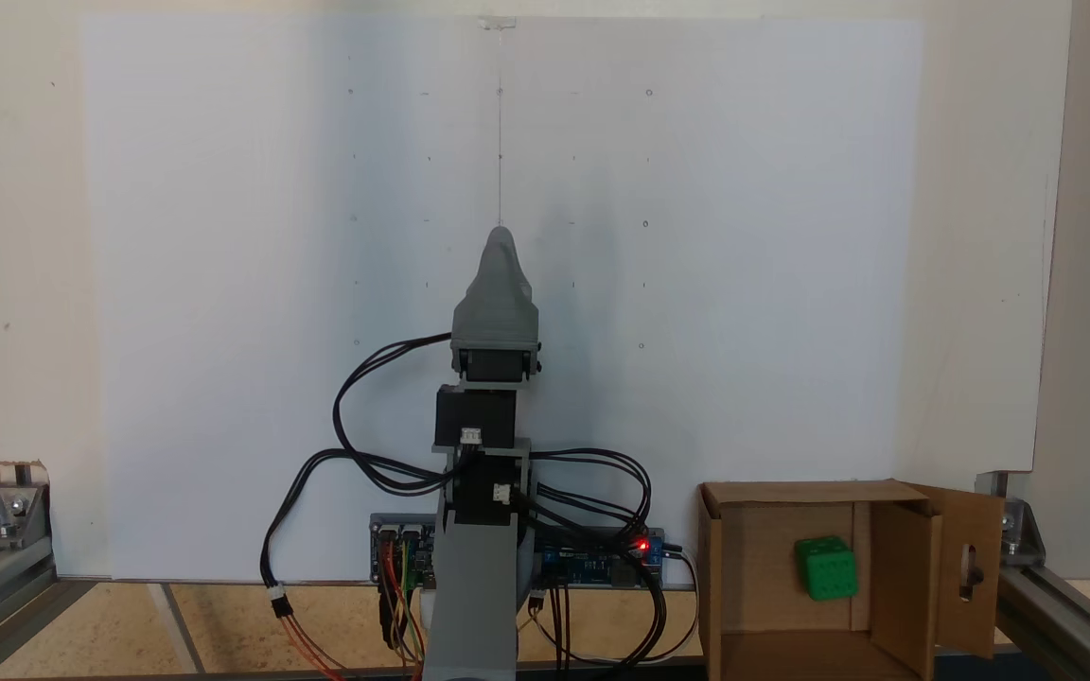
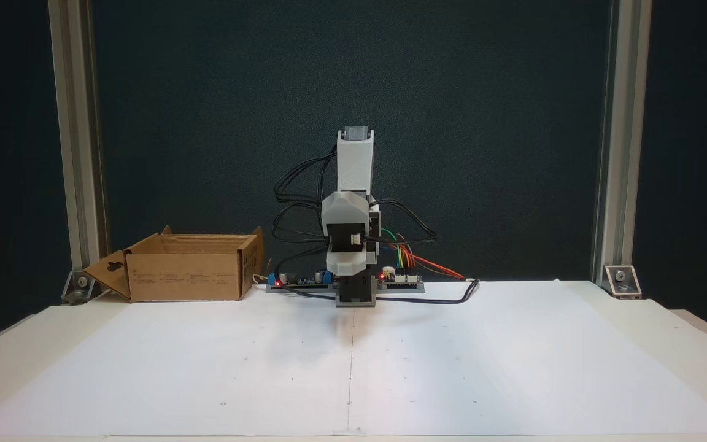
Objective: Grasp a green dice and put it in the bin.
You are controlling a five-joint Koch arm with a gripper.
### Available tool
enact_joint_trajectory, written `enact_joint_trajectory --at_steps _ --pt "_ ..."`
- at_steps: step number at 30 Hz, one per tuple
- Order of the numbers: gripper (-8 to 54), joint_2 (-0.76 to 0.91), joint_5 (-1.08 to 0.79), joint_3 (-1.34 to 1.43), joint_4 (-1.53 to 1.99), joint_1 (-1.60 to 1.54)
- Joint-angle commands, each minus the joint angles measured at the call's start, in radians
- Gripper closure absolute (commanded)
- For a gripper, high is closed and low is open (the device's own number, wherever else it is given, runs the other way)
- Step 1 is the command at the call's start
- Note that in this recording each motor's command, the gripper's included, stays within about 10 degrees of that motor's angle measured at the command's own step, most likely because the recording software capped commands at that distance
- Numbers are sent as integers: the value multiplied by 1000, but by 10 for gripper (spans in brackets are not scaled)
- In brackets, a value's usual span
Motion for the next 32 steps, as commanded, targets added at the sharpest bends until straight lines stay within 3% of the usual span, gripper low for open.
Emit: enact_joint_trajectory --at_steps 1,32 --pt "17 114 -38 54 -123 2" --pt "7 110 -40 54 -117 2"
